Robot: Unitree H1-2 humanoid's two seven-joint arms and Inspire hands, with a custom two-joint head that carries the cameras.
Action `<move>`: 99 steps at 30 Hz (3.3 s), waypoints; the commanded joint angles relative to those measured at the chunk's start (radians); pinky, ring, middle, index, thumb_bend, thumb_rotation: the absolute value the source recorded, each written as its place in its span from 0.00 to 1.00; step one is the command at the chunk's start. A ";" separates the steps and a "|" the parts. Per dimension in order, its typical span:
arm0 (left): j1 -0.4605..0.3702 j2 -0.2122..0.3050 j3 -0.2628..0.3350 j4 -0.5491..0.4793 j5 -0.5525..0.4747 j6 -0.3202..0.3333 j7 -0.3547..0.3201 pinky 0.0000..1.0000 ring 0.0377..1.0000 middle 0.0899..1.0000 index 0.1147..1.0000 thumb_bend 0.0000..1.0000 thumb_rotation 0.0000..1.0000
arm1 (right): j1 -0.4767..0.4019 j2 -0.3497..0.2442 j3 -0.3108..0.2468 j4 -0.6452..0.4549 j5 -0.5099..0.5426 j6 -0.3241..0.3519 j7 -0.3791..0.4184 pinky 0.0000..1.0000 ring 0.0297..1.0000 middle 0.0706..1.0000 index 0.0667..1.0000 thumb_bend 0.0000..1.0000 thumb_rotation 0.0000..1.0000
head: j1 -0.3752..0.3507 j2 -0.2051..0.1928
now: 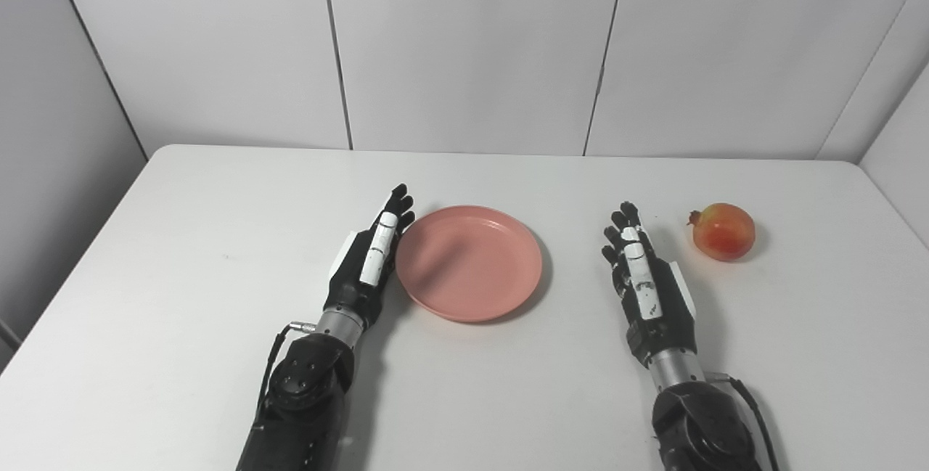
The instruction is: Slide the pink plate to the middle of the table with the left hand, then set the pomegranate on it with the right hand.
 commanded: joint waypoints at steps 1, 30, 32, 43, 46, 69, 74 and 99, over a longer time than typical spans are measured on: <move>-0.019 -0.019 0.003 -0.016 0.004 -0.052 0.012 0.95 0.96 0.98 0.97 0.60 1.00 | -0.039 0.009 0.000 -0.024 0.002 -0.050 0.003 1.00 1.00 1.00 1.00 0.62 0.86 | -0.003 -0.003; -0.003 0.006 -0.066 -0.041 0.030 -0.011 -0.044 0.96 0.98 1.00 0.98 0.59 1.00 | -0.036 0.053 -0.018 -0.016 0.008 -0.057 -0.028 0.99 0.96 0.97 0.94 0.65 0.74 | -0.042 -0.004; -0.004 0.008 -0.070 -0.035 0.031 -0.015 -0.045 0.96 0.98 1.00 0.97 0.59 1.00 | -0.036 0.053 -0.017 -0.015 0.006 -0.058 -0.030 0.98 0.95 0.96 0.94 0.65 0.74 | -0.043 -0.003; -0.006 0.008 -0.068 -0.016 0.003 -0.038 -0.075 0.96 0.98 1.00 0.99 0.60 1.00 | -0.042 0.038 -0.007 -0.018 -0.004 -0.059 -0.022 0.99 0.96 0.97 0.95 0.66 0.76 | -0.046 -0.002; -0.009 0.014 -0.074 -0.010 0.045 -0.044 -0.048 0.94 0.98 1.00 0.98 0.60 1.00 | -0.050 0.010 0.004 -0.045 -0.019 -0.042 -0.006 1.00 0.99 0.99 0.99 0.67 0.82 | -0.043 0.001; -0.057 -0.028 -0.005 0.078 0.107 -0.111 0.097 0.91 0.93 0.95 0.93 0.57 1.00 | -0.135 -0.109 -0.083 -0.101 -0.120 -0.111 -0.088 1.00 1.00 1.00 1.00 0.71 0.82 | -0.054 0.014; -0.056 -0.032 -0.006 0.079 0.122 -0.109 0.112 0.89 0.92 0.93 0.92 0.57 1.00 | -0.148 -0.163 -0.086 -0.084 -0.224 -0.144 -0.124 1.00 1.00 1.00 1.00 0.78 0.81 | -0.064 0.016; -0.059 -0.022 0.021 0.085 0.019 -0.112 0.028 0.92 0.95 0.96 0.96 0.56 1.00 | -0.225 -0.332 -0.086 0.093 -0.578 -0.062 -0.277 0.90 0.97 1.00 0.99 0.82 0.46 | -0.144 0.008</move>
